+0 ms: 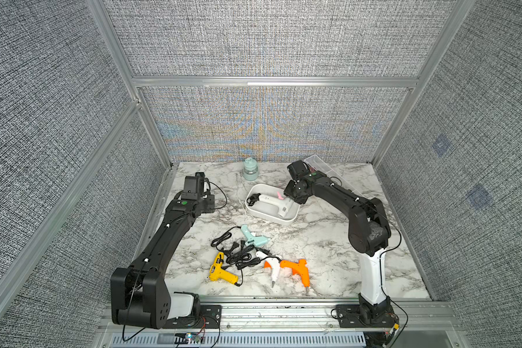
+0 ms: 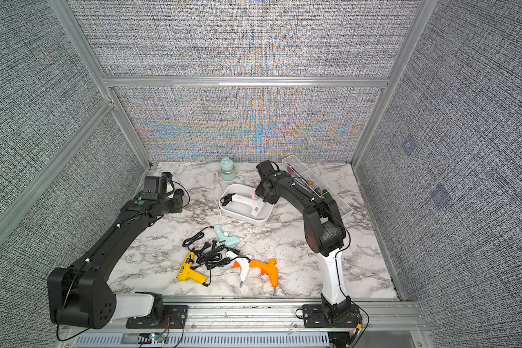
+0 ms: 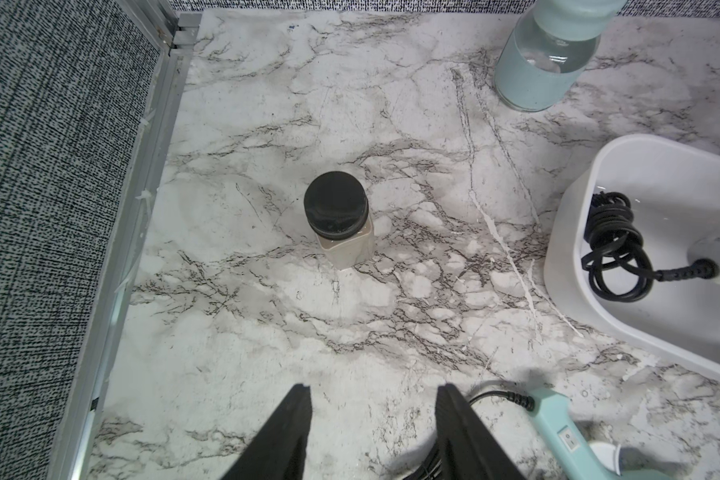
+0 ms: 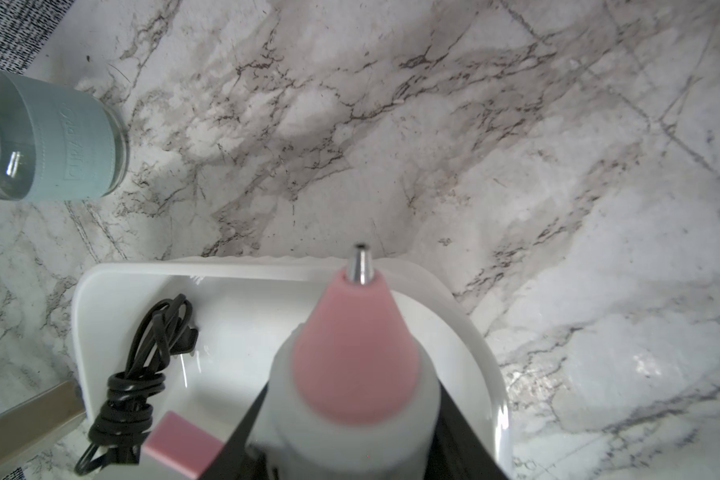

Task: Put the hot melt glue gun into the storage box
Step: Place the hot melt adhesive gun in the storage box.

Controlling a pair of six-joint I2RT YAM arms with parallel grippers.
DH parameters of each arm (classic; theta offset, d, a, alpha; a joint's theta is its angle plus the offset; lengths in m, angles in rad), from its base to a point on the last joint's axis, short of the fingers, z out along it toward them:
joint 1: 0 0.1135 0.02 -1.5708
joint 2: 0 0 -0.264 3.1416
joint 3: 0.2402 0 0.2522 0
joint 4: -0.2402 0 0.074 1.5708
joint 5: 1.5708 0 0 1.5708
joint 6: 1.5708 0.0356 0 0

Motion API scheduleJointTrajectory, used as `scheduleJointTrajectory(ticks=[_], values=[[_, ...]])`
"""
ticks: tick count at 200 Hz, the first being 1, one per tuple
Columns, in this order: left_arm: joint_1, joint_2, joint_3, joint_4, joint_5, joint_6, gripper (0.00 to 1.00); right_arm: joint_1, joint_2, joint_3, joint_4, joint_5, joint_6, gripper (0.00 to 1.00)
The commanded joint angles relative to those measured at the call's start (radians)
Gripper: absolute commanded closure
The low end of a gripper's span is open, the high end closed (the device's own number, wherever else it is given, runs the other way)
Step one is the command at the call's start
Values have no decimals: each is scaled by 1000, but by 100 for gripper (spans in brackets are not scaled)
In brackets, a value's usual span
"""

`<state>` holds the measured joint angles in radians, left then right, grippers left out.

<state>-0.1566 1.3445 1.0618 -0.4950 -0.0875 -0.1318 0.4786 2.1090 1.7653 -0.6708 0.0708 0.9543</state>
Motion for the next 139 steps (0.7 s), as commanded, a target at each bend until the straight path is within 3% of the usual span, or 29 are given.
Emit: scheduleJointTrajectory(ticks=[1, 22, 42, 69, 111, 139], values=[[0, 3, 6, -10, -9, -5, 46, -1, -8, 5, -20, 33, 8, 65], [0, 3, 6, -10, -10, -3, 46, 0, 4, 30, -39, 47, 1, 63], [0, 3, 6, -12, -11, -3, 46, 5, 17, 59, -66, 61, -3, 50], [-2, 2, 5, -12, -16, -2, 46, 11, 29, 82, -82, 63, -15, 43], [-3, 3, 7, -12, -15, 0, 46, 18, 29, 77, -88, 63, -20, 40], [-2, 1, 7, -16, -17, 0, 46, 26, 1, 90, -106, 106, -56, 31]])
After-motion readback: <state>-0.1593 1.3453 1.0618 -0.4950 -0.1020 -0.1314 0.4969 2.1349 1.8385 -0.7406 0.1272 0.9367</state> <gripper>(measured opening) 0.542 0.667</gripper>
